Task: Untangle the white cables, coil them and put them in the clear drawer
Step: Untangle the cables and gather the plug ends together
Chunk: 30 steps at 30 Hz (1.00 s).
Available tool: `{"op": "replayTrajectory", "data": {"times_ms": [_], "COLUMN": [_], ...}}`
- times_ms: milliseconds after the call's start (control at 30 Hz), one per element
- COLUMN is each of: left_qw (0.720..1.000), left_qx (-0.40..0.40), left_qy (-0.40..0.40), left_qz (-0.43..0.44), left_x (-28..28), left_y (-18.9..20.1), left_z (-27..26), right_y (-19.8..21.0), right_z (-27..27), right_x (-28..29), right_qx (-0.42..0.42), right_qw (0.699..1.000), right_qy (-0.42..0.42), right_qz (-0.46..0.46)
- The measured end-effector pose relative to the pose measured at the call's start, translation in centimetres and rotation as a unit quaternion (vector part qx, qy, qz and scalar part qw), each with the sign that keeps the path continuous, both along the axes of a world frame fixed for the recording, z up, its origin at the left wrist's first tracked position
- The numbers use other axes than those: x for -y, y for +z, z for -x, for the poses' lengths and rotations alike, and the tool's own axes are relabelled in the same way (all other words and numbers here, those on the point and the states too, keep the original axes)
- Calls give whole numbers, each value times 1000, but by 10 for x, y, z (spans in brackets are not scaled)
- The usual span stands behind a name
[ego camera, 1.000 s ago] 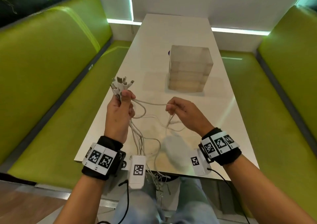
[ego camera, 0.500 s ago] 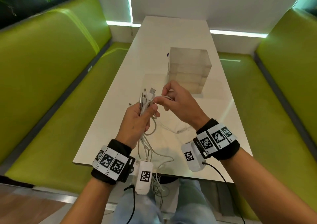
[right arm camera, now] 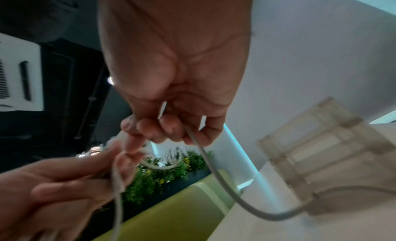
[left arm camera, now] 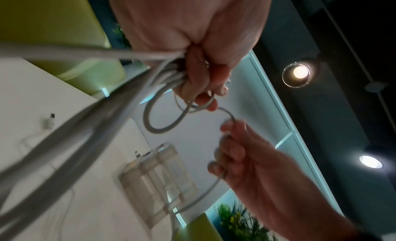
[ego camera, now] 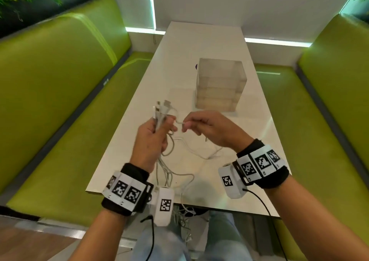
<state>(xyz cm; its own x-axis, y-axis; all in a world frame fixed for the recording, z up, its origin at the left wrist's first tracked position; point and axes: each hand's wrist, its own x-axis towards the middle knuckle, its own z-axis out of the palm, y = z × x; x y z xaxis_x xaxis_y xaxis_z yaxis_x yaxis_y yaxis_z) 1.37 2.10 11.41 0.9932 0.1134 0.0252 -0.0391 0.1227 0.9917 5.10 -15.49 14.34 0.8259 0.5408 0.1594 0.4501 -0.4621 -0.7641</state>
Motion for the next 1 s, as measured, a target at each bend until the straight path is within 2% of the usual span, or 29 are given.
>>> {"op": "replayTrajectory", "data": {"times_ms": [133,267,333,467,600,767,1000], "left_qw": [998,995,998,992,989,991,996], "left_qx": [-14,10,24,35,54,57,53], "left_qy": [-59,-101,-60,70,108,83,38], "left_qz": [5,-13,-13,96,84,86,55], "left_x": [7,6,3,-29,-42,-29,-16], "left_y": [-3,0,2,7,5,4,1], "left_z": [7,11,11,0,-2,0,5], "right_y": [8,17,22,28,20,0,-30], "right_z": [7,11,11,7,9,28,55], "right_x": [-6,-3,1,29,41,28,12], "right_qx": [-8,-27,-48,-82,-137,-231,-360], "right_qw": [999,999,998,991,982,970,928], "right_qy": [21,-14,-34,-27,0,53,94], "right_qz": [29,-22,-4,106,126,54,-37]}}
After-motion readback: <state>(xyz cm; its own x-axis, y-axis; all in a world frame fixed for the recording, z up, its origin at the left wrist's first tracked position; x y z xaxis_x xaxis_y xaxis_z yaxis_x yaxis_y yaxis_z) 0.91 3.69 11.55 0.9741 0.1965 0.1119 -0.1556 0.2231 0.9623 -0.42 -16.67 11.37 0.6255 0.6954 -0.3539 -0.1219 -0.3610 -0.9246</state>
